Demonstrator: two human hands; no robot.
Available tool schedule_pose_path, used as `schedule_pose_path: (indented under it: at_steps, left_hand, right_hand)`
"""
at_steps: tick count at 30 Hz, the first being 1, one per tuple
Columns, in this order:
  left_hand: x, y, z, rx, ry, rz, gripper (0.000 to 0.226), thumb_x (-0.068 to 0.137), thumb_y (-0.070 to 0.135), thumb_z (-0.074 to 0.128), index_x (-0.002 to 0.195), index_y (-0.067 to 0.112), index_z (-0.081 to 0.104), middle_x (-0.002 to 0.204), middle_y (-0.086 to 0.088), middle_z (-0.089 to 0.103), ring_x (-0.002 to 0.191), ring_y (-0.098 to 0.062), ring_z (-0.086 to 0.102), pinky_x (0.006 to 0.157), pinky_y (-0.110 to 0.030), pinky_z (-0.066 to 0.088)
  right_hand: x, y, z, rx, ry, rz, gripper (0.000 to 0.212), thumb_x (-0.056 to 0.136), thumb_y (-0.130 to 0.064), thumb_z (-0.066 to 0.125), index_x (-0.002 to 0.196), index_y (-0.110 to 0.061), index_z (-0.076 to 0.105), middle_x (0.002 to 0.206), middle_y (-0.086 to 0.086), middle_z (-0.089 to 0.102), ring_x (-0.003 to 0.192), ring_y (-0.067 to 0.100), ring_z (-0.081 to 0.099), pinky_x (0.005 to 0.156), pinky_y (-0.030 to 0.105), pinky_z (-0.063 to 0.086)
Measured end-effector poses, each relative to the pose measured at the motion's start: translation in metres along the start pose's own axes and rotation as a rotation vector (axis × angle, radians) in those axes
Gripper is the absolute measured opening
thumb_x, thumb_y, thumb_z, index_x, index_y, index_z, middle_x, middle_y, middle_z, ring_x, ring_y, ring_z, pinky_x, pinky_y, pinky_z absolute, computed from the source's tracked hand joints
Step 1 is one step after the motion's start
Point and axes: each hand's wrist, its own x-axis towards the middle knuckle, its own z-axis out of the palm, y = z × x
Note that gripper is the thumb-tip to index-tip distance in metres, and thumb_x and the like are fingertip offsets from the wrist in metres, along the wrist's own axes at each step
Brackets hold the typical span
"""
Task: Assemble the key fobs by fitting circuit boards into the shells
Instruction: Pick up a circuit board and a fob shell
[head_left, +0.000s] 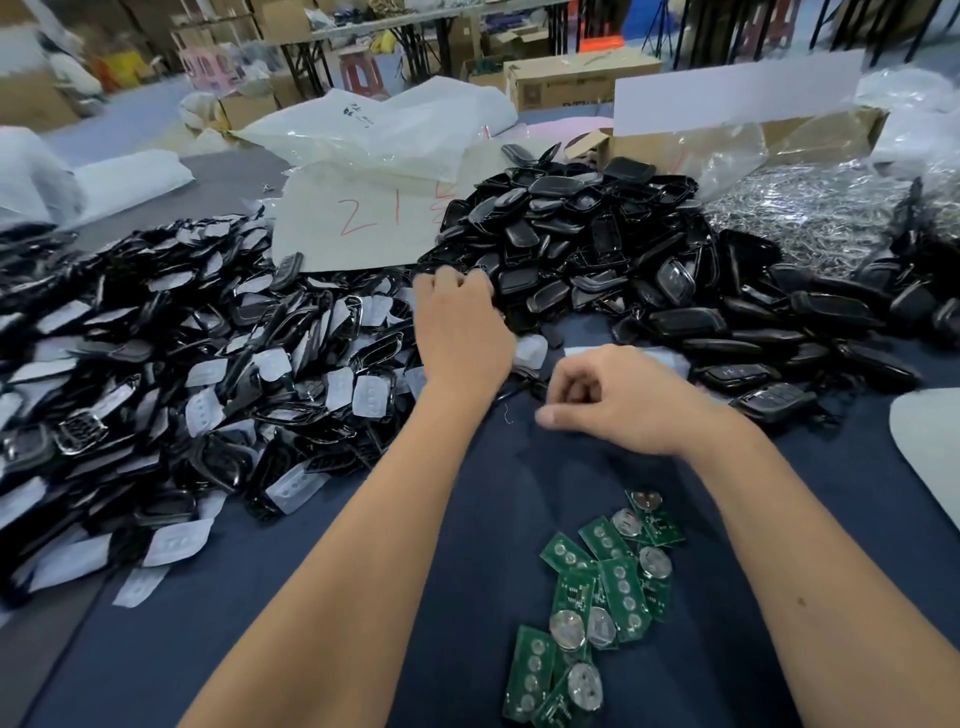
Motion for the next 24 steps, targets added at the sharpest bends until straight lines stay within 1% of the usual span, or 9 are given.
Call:
schedule_pose_path:
  at_steps: [2, 4, 9, 11, 15, 17, 19, 22, 24]
  left_hand:
    - [0.010, -0.009, 0.001, 0.064, -0.024, -0.036, 0.035, 0.096, 0.028, 0.062, 0.128, 0.014, 0.061, 0.130, -0.012, 0.058, 0.124, -0.034, 0.043, 0.106, -0.039, 0.037]
    - [0.017, -0.015, 0.002, 0.071, -0.093, -0.086, 0.040, 0.099, 0.034, 0.061, 0.132, 0.012, 0.059, 0.135, -0.013, 0.056, 0.130, -0.035, 0.040, 0.106, -0.041, 0.039]
    - [0.027, -0.014, 0.004, 0.093, -0.153, -0.071, 0.030, 0.095, 0.042, 0.067, 0.110, 0.016, 0.069, 0.124, -0.011, 0.061, 0.125, -0.035, 0.045, 0.101, -0.044, 0.042]
    - [0.027, -0.009, 0.003, 0.121, -0.164, -0.049, 0.023, 0.092, 0.034, 0.069, 0.104, 0.015, 0.070, 0.118, -0.010, 0.063, 0.121, -0.035, 0.048, 0.100, -0.045, 0.043]
    - [0.027, 0.001, -0.002, 0.097, -0.194, -0.017, 0.014, 0.083, 0.010, 0.064, 0.096, 0.012, 0.068, 0.104, -0.008, 0.067, 0.109, -0.033, 0.058, 0.091, -0.042, 0.049]
    - [0.027, 0.003, -0.005, 0.050, -0.200, -0.017, 0.014, 0.082, 0.005, 0.064, 0.093, 0.012, 0.068, 0.097, -0.008, 0.069, 0.101, -0.031, 0.063, 0.080, -0.038, 0.052]
    - [0.025, 0.002, -0.009, -0.037, -0.184, -0.024, 0.017, 0.081, 0.003, 0.066, 0.094, 0.015, 0.067, 0.097, -0.006, 0.068, 0.094, -0.030, 0.064, 0.078, -0.038, 0.054]
    - [0.020, 0.001, -0.016, -0.198, -0.102, -0.010, 0.026, 0.080, 0.010, 0.077, 0.102, 0.015, 0.064, 0.092, -0.003, 0.068, 0.086, -0.025, 0.062, 0.079, -0.037, 0.052]
    - [0.018, 0.003, -0.021, -0.303, -0.048, -0.017, 0.020, 0.087, 0.021, 0.077, 0.103, 0.014, 0.068, 0.088, 0.000, 0.066, 0.085, -0.020, 0.060, 0.079, -0.031, 0.046]
  right_hand:
    - [-0.002, -0.010, -0.005, -0.067, -0.198, -0.003, 0.022, 0.079, -0.043, 0.088, 0.075, -0.026, 0.075, 0.063, -0.015, 0.066, 0.056, -0.001, 0.055, 0.057, 0.019, 0.044]
    - [-0.007, -0.023, -0.010, -0.121, -0.381, -0.005, 0.021, 0.076, -0.043, 0.090, 0.075, -0.026, 0.077, 0.062, -0.014, 0.066, 0.054, -0.001, 0.054, 0.052, 0.015, 0.041]
    - [-0.017, -0.062, -0.003, -0.341, -0.660, -0.053, 0.036, 0.066, -0.056, 0.092, 0.069, -0.026, 0.073, 0.056, -0.016, 0.064, 0.049, -0.001, 0.054, 0.045, 0.014, 0.039]
    - [-0.018, -0.074, 0.007, -0.443, -0.700, -0.093, 0.039, 0.063, -0.055, 0.094, 0.063, -0.024, 0.069, 0.052, -0.017, 0.062, 0.049, 0.001, 0.056, 0.043, 0.016, 0.040]
    - [-0.012, -0.081, 0.010, -0.478, -0.752, -0.098, 0.030, 0.069, -0.041, 0.094, 0.063, -0.026, 0.069, 0.051, -0.021, 0.061, 0.058, 0.002, 0.058, 0.055, 0.022, 0.045]
    - [-0.008, -0.076, 0.003, -0.377, -0.763, -0.107, 0.023, 0.078, -0.035, 0.090, 0.072, -0.024, 0.072, 0.060, -0.016, 0.065, 0.060, 0.004, 0.060, 0.059, 0.022, 0.048]
    - [-0.005, -0.065, -0.002, -0.172, -0.730, -0.117, 0.017, 0.091, -0.025, 0.080, 0.084, -0.016, 0.068, 0.065, -0.010, 0.067, 0.064, 0.008, 0.066, 0.062, 0.022, 0.052]
    - [-0.003, -0.048, 0.000, 0.356, -0.564, 0.002, 0.011, 0.106, -0.012, 0.058, 0.097, -0.007, 0.054, 0.075, 0.000, 0.073, 0.076, 0.024, 0.078, 0.061, 0.029, 0.060]
    - [-0.002, -0.040, 0.007, 0.672, -0.425, 0.073, 0.011, 0.110, -0.009, 0.049, 0.099, -0.005, 0.046, 0.089, 0.018, 0.077, 0.084, 0.037, 0.079, 0.058, 0.030, 0.061]
